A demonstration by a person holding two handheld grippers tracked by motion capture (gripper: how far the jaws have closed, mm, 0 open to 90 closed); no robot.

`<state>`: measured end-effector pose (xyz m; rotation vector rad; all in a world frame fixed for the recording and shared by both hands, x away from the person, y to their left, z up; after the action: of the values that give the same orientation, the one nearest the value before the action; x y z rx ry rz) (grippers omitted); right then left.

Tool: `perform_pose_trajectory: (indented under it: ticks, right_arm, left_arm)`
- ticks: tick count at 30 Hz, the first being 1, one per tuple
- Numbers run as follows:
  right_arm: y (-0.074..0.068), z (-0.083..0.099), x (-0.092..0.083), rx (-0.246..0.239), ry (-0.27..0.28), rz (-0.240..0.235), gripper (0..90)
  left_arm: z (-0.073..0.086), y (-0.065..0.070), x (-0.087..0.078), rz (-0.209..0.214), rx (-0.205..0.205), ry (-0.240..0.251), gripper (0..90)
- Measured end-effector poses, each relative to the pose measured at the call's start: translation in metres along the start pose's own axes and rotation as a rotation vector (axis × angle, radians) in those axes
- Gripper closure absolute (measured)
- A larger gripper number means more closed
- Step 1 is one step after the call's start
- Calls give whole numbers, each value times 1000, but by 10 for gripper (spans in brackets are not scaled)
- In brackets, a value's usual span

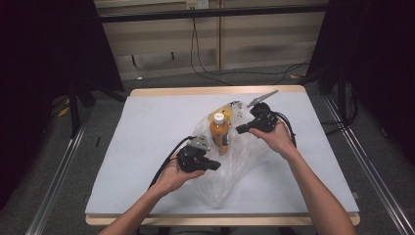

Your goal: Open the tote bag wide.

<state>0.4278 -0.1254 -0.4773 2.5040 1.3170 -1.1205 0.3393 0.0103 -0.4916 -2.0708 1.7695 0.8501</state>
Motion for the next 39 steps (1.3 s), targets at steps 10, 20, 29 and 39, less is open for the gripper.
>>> perform_pose_trajectory:
  ticks: [10,20,29,39]
  right_arm:
    - [-36,22,18,-51,-43,-70,900]
    - [-23,47,46,-56,-114,-39,900]
    - [-7,68,31,-12,-85,-25,900]
    - [5,78,17,6,-63,-10,900]
  left_arm:
    - [2,-17,13,-47,37,-80,900]
    - [40,-75,-3,-188,-77,-121,900]
    - [63,-98,-23,-233,-132,-115,900]
    - [73,-105,-37,-245,-164,-87,900]
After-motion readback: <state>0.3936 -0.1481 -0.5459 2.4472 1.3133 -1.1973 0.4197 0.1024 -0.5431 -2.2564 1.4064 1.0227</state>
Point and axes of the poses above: each handheld gripper's, and its own axes: x roughly forward along the jaws, z roughly out of its underside, y roughly to its right, the point moved 9 cm from there along x, roughly forward along the jaws, and after that the axes turned 5 degrees about y, right-handed, at the moved point
